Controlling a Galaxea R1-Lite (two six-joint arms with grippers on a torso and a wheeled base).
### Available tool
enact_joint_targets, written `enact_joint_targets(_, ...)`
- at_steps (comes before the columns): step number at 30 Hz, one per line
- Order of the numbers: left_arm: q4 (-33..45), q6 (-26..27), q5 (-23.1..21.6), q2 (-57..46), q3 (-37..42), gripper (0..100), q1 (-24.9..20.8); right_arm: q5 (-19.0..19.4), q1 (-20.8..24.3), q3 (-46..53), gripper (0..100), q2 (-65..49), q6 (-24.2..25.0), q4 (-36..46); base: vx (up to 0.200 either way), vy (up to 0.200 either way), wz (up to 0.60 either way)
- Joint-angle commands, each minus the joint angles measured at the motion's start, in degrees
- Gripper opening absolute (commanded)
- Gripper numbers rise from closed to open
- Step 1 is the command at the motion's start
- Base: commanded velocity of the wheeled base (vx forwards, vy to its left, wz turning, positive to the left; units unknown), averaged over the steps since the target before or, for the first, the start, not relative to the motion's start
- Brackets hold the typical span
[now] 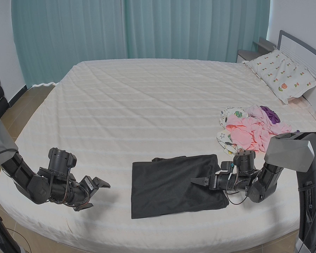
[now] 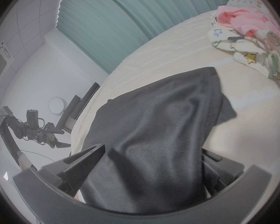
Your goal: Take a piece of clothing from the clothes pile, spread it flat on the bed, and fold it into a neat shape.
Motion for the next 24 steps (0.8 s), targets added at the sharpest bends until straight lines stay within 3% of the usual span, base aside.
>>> enact_joint_targets(1, -0.03, -0.03, -0.1, 0.2, 0.0, 100, -0.19, 0.12, 1.47, -0.61, 100, 0.69, 0.11, 0.0, 0.0, 0.0, 0.0)
enact_joint_targets(13, -0.03, -0.03, -0.1, 0.29, 0.0, 100, -0.28, 0.82, 2.78, -2.01, 100, 0.96, 0.73, 0.71, 0.0, 0.0, 0.0)
enact_joint_targets(14, -0.03, -0.03, -0.1, 0.29, 0.0, 100, -0.28, 0.82, 2.96, -2.01, 0, 0.87, 0.99, 0.8, 0.0, 0.0, 0.0)
enact_joint_targets(24, -0.03, -0.03, -0.1, 0.29, 0.0, 100, -0.28, 0.56, 3.22, -2.19, 0, 0.52, 2.58, 0.71, 0.0, 0.0, 0.0)
